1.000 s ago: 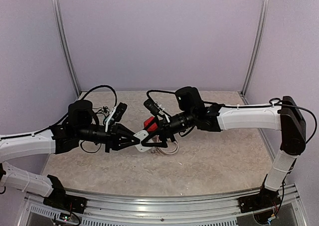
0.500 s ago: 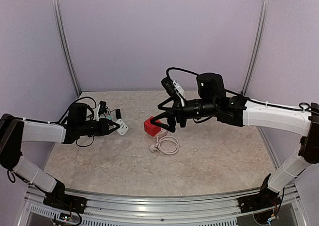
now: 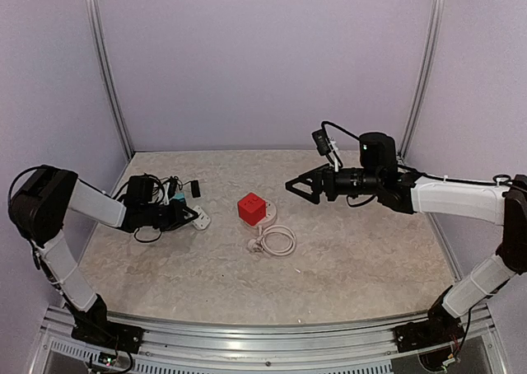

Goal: Pull the plug off the socket

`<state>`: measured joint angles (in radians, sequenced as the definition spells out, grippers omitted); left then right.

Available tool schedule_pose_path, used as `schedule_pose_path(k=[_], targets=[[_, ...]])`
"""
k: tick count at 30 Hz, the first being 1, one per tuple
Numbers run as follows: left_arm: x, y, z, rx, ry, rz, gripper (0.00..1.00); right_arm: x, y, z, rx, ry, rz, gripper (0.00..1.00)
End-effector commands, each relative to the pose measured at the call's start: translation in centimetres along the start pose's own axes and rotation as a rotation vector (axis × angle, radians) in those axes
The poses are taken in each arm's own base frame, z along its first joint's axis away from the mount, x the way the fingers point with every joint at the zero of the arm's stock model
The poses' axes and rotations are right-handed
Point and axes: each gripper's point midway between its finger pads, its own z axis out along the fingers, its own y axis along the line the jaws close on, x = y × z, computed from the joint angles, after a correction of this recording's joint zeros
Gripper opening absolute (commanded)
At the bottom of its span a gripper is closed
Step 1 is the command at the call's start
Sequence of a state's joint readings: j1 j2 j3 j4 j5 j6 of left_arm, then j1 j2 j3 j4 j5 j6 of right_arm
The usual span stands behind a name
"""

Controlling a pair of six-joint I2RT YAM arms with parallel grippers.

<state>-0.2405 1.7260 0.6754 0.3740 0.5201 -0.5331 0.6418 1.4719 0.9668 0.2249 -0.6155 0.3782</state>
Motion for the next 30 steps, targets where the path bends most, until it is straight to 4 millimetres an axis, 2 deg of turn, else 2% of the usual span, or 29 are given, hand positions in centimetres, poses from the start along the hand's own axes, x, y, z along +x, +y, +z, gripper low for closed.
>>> schedule_pose_path(k=[1,4,7,10,12,18,21,24,27,30], targets=[[0.3,2.6,0.3,-0.104,0.012,-0.037,0.33,0.2,-0.5,0.1,-0.051,-0.007,0.065,1.00],[0.2,3.1,0.0,-0.145,0.006,-0.034,0.58,0.5,-0.8,0.0,-0.033,0.003,0.046,1.00],[-0.4,2.5,-0.4,-0.146,-0.011,0.000,0.85,0.4,-1.1,-0.3,-0.004,0.005,0.016,1.00],[-1.2,0.2,-0.7,-0.151,-0.035,0.091,0.98,0.3,-1.6,-0.7,0.052,0.020,-0.022,1.00],[-1.8,-2.4,-0.8,-0.169,-0.058,0.206,0.99,0.2,-1.9,-1.1,0.093,0.021,-0.054,1.00],[-3.0,-10.8,-0.9,-0.218,-0.138,0.538,0.99,-0.3,-0.7,-2.3,0.142,0.003,-0.152,1.00],[-2.9,-12.6,0.1,-0.212,-0.110,0.618,0.99,-0.8,0.4,-3.1,0.112,-0.041,-0.184,1.00],[-2.6,-13.8,1.5,-0.196,-0.083,0.656,0.99,-2.3,2.0,-5.5,0.086,-0.180,-0.182,1.00],[-1.0,-15.2,2.7,-0.134,0.005,0.711,0.99,-2.8,2.2,-7.8,0.143,-0.260,-0.194,1.00],[0.2,-16.1,3.8,-0.073,0.072,0.741,0.99,-2.6,1.2,-8.9,0.236,-0.256,-0.191,1.00]])
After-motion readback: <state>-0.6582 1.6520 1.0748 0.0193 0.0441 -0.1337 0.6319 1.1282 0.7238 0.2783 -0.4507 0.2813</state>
